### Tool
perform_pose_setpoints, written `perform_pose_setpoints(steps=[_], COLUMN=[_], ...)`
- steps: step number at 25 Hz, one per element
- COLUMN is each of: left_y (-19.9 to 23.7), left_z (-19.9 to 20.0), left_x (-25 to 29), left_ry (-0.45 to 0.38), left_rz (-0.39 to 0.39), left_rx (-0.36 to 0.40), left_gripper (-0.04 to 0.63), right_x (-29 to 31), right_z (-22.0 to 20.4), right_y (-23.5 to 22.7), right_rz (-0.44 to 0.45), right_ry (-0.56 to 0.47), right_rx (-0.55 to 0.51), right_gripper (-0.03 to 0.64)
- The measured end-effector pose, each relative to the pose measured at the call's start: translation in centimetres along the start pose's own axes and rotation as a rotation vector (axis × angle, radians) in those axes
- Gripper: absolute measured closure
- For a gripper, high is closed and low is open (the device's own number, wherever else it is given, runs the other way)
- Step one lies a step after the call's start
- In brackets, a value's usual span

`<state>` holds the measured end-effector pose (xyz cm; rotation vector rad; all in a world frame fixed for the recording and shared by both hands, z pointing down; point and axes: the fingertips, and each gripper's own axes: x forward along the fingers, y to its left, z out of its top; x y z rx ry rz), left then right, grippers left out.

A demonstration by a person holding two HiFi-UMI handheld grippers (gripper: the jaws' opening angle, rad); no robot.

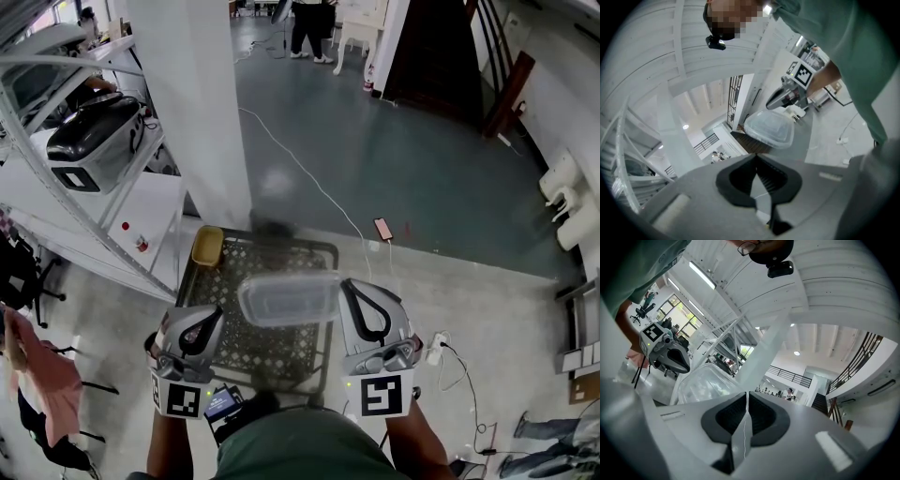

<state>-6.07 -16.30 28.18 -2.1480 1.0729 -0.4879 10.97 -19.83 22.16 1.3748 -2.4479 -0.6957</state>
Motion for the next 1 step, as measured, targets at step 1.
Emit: perform_pose_setpoints(steps=[1], left_y=[0.0], left_z=[-0.04], left_x=[-0.11], left_ry=[0.002], left_rz=[0.0], left_rx=[0.002], left_gripper=[0.592], right_x=[0.01], right_z=[0.04], right_y=[0.05], right_rz=[0.001], right_ry=[0.0], right_rx=[-0.001], right_gripper=[0.592])
